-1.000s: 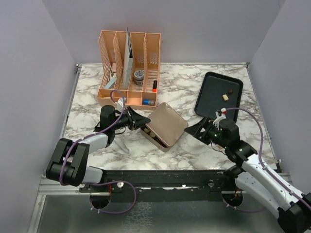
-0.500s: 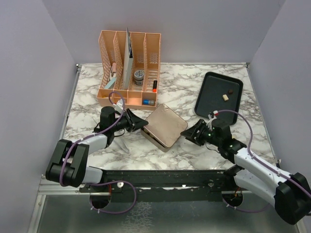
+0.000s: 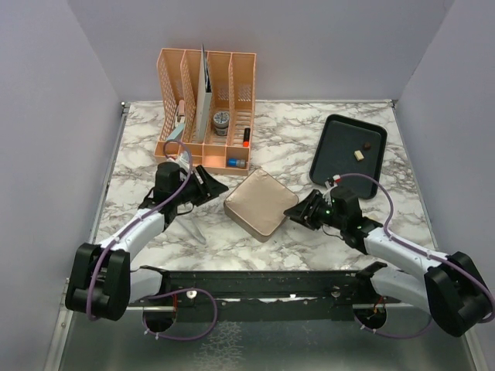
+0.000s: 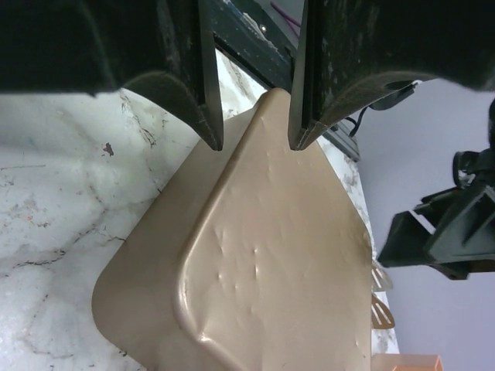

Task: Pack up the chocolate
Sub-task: Close the box lid on the packing box.

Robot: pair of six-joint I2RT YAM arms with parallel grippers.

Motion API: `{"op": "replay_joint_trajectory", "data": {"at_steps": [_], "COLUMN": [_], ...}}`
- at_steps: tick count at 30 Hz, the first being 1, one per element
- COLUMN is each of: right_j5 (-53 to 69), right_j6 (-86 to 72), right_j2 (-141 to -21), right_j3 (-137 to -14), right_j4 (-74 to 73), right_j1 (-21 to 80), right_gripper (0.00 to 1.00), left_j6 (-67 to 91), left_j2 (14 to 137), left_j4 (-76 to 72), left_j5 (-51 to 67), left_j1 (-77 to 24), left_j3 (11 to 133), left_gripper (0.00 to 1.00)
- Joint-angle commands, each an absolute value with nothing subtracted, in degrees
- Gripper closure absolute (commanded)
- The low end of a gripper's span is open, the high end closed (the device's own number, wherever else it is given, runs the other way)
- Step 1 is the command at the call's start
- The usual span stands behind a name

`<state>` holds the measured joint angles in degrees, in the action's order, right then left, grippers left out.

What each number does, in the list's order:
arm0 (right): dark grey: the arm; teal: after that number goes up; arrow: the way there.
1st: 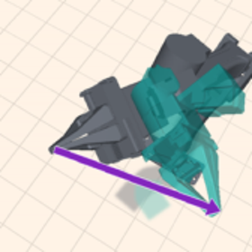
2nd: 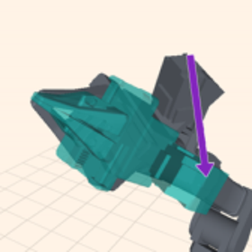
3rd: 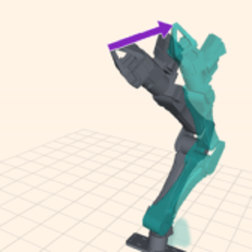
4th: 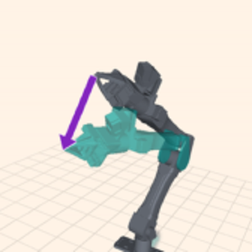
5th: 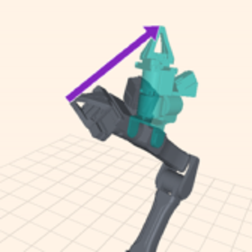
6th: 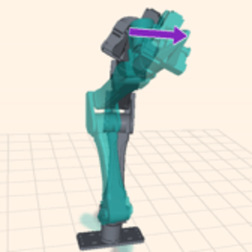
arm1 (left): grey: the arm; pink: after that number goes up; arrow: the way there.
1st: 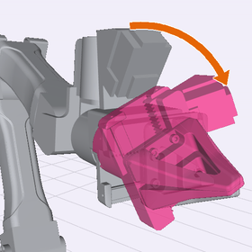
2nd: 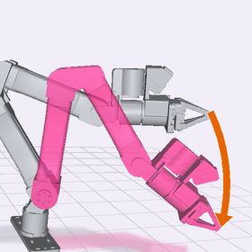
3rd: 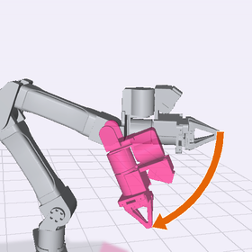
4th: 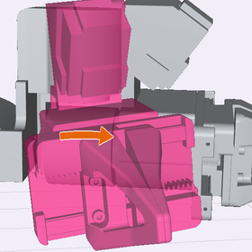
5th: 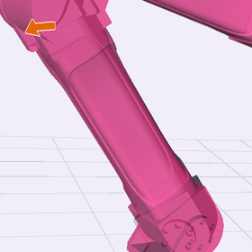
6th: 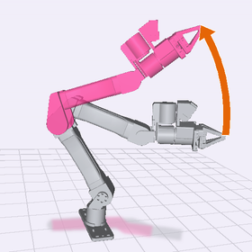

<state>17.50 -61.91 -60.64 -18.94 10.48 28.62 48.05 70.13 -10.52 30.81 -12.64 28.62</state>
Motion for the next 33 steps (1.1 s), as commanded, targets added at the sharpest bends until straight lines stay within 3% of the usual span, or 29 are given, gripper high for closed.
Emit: {"op": "replay_joint_trajectory", "data": {"at_steps": [1,11,19,33], "right_j5": [18.7,19.1,17.2,19.0], "right_j6": [-62.0,-62.4,-61.0,-60.8], "right_j2": [-61.6,-62.9,-63.2,-67.2], "right_j3": [-18.3,-18.1,-19.5,-21.8], "right_j4": [14.3,15.8,11.9,16.6], "right_j1": [28.9,28.9,29.0,29.2], "right_gripper": [0.58,0.65,0.56,0.75], "left_j6": [37.3,31.9,30.9,28.4], "left_j2": [66.6,73.1,76.4,80.9], "left_j4": [-1.2,1.0,0.3,0.8], "left_j5": [22.4,24.8,26.6,28.2], "left_j1": [-12.2,-12.8,-14.0,-17.4], "left_j3": [33.9,38.5,38.7,40.0], "left_gripper": [0.38,0.31,0.29,0.31]}}
